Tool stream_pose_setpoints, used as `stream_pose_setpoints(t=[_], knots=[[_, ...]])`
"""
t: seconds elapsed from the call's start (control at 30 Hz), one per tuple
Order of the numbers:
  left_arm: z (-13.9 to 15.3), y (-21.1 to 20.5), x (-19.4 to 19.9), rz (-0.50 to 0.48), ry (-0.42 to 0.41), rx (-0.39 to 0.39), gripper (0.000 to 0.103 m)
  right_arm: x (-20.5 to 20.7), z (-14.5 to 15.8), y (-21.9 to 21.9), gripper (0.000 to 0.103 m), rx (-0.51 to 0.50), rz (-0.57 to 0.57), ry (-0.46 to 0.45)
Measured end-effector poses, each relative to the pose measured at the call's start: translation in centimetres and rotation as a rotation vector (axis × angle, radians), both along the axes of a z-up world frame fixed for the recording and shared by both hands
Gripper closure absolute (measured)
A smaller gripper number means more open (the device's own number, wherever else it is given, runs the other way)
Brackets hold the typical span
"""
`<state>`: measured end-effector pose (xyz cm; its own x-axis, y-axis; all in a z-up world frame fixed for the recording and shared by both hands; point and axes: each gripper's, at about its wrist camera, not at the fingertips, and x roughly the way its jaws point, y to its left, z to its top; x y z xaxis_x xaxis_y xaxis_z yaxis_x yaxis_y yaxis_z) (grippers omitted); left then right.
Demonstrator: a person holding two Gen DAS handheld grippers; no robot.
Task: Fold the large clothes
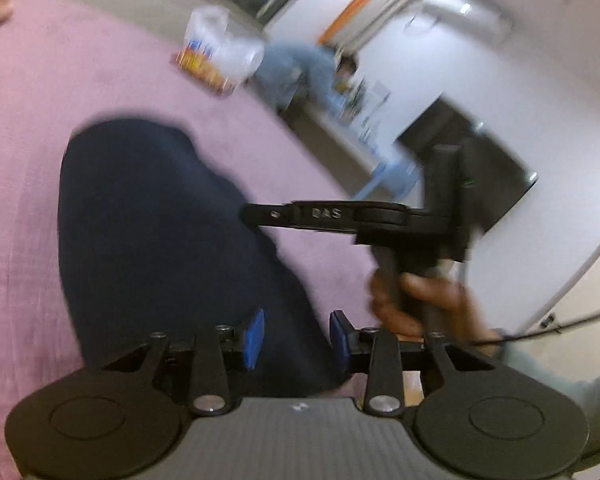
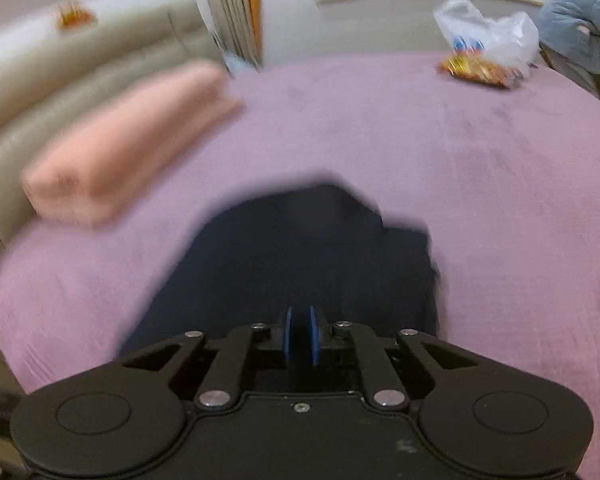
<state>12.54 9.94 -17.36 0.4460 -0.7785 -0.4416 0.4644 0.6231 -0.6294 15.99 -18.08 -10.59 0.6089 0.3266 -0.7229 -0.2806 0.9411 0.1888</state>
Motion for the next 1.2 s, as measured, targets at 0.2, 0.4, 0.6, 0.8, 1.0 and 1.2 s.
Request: stream_pose_setpoints(t=[0.2,0.4,0.6,0.8,1.0,1.2], knots=[[-3.3,0.5,-2.3,0.059,0.162,0.08,0.1,-4.6,-2.1,-2.1,0.098,0.006,-0.108,0.108],[1.6,1.7,-5.0,0.095,0.033,-0.009,0.087,-9.1,0.7,-1.2,0.084,0.071,-0.052,0.109],[5.7,1.4,-6.3,0.212,-0.017,0.106,0.079,-9.6,-3.9,-1.2,0.084,0.06,-0.198,0.331],[10.5,1.5,-9.2,0.317,-0.104,0.228,0.061,-12.1,0.3,-3.4,0.073,0.093,-0.275,0.271],[19.2,-1.2,-13.1,0.406,-0.367,0.378,0.045,-15.1,10.4,-1.0,0.025,0.029,-0.233,-0.02],[25.8,-3.3,-15.5,0.494,-0.461,0.446,0.011,-17.8,18.1,1.4,0.02,0.056,-0.186,-0.204]])
